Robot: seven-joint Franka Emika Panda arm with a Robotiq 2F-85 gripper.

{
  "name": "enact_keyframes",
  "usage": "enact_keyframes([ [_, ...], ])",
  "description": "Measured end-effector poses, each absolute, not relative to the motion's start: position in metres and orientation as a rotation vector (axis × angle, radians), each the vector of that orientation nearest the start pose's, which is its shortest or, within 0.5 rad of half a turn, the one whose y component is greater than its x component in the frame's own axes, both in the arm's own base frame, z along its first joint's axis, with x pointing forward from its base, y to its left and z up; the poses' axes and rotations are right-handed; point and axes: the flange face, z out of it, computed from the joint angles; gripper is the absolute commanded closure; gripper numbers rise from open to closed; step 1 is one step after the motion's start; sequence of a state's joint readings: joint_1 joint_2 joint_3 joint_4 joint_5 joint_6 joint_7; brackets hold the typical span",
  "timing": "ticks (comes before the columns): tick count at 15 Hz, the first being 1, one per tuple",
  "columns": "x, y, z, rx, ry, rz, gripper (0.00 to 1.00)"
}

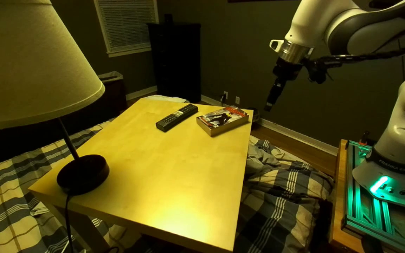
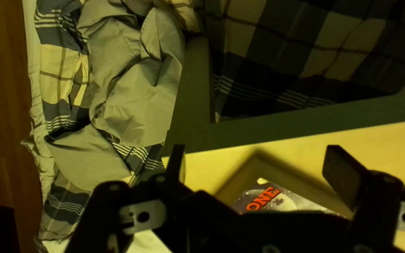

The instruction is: Take the book off of the table

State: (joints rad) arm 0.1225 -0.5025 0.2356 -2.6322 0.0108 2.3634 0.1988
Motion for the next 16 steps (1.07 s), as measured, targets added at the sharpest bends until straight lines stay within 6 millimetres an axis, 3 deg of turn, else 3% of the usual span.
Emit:
enact_keyframes([
  [5,0.435,0.137,0.420,-3.097,-0.074,-0.336,0.00],
  [9,0.472,0.136,0.401,-3.088,0.100,-0.269,0.00],
  [16,0.511,0.138,0.379,-3.108,0.290,-0.239,0.00],
])
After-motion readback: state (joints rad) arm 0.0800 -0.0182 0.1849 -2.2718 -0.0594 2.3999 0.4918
